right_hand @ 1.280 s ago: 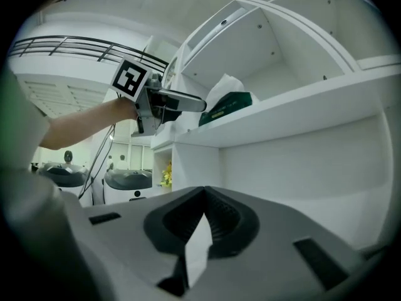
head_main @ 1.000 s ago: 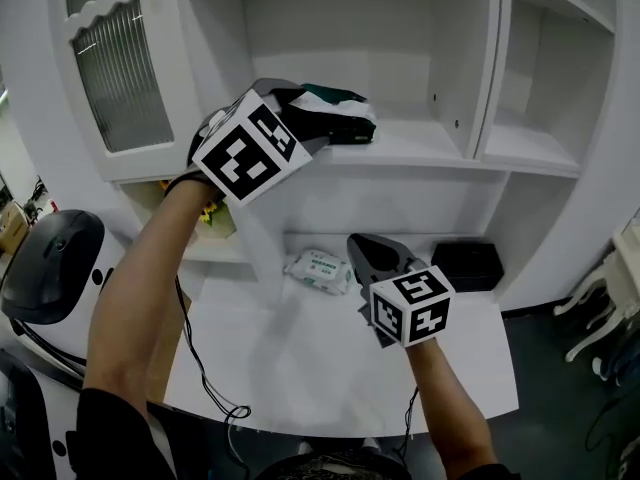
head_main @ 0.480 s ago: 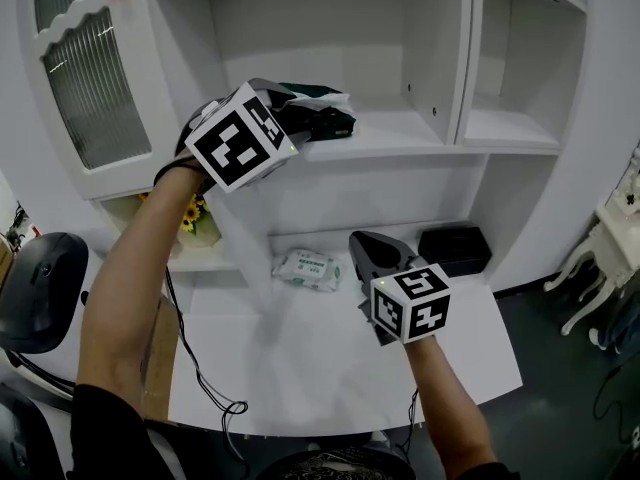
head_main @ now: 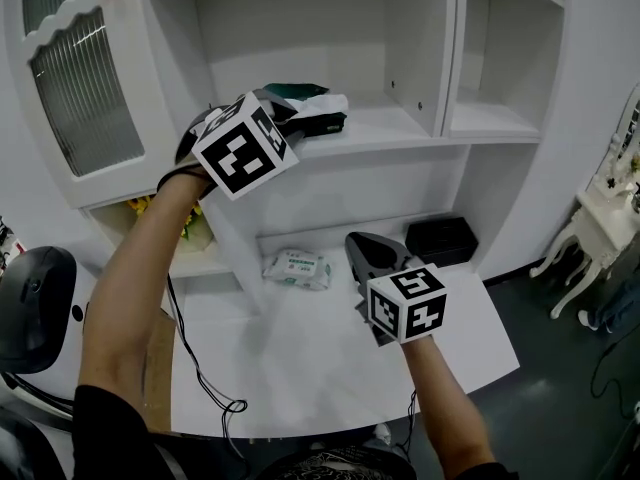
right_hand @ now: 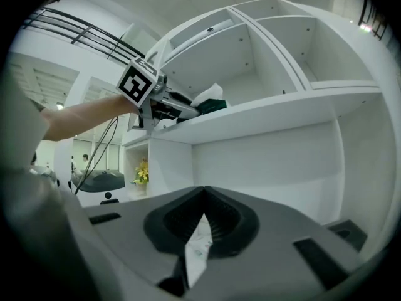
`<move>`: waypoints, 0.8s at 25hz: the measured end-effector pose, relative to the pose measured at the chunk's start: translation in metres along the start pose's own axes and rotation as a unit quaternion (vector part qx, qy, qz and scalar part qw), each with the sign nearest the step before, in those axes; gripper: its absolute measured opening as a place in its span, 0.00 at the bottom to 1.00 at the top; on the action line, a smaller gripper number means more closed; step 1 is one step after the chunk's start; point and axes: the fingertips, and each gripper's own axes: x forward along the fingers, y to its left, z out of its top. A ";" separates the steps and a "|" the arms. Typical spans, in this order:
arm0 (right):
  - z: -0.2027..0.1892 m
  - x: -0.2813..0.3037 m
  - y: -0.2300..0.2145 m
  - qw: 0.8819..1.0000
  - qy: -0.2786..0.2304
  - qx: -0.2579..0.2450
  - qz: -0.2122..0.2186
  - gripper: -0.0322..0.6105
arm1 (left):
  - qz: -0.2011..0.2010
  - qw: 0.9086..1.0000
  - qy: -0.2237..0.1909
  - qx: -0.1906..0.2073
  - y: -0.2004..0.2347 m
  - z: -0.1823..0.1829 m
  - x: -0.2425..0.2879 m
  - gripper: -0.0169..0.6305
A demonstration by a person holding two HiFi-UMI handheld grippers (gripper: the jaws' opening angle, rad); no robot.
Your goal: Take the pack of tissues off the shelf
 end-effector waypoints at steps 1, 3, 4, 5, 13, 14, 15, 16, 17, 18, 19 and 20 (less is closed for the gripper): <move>0.000 -0.001 0.001 1.000 0.000 0.000 -0.004 0.06 | 0.002 1.000 -0.001 0.003 -0.001 0.000 0.000 0.14; 0.001 -0.004 0.004 1.000 0.001 0.000 -0.012 0.06 | 0.009 1.000 -0.005 0.013 -0.002 0.001 -0.001 0.11; 0.001 -0.006 0.005 1.000 0.001 -0.001 -0.016 0.06 | 0.014 1.000 -0.007 0.021 -0.002 0.001 -0.002 0.10; 0.000 -0.008 0.006 1.000 0.002 -0.001 -0.021 0.06 | 0.021 0.999 -0.009 0.029 -0.002 0.001 -0.003 0.09; -0.002 -0.031 0.005 0.998 0.006 -0.001 -0.065 0.06 | 0.077 0.994 -0.064 0.045 0.002 0.014 -0.020 0.05; -0.002 -0.034 0.005 0.997 0.006 -0.002 -0.070 0.06 | 0.083 0.993 -0.073 0.046 0.002 0.018 -0.024 0.05; 0.000 -0.039 0.004 0.997 0.004 -0.004 -0.076 0.06 | 0.090 0.991 -0.082 0.048 0.001 0.023 -0.028 0.05; 0.002 -0.043 0.002 0.997 0.001 -0.005 -0.081 0.06 | 0.097 0.990 -0.089 0.052 0.001 0.029 -0.033 0.05; 0.004 -0.047 0.001 0.996 -0.002 -0.006 -0.086 0.06 | 0.102 0.989 -0.095 0.055 0.000 0.034 -0.037 0.05; 0.006 -0.052 0.001 0.996 -0.005 -0.007 -0.090 0.06 | 0.105 0.988 -0.101 0.057 -0.002 0.039 -0.041 0.05; 0.007 -0.057 0.000 0.996 -0.007 -0.007 -0.093 0.06 | 0.106 0.987 -0.108 0.057 -0.005 0.044 -0.044 0.04; 0.007 -0.062 -0.001 0.995 -0.008 -0.008 -0.096 0.06 | 0.105 0.986 -0.114 0.056 -0.008 0.050 -0.047 0.04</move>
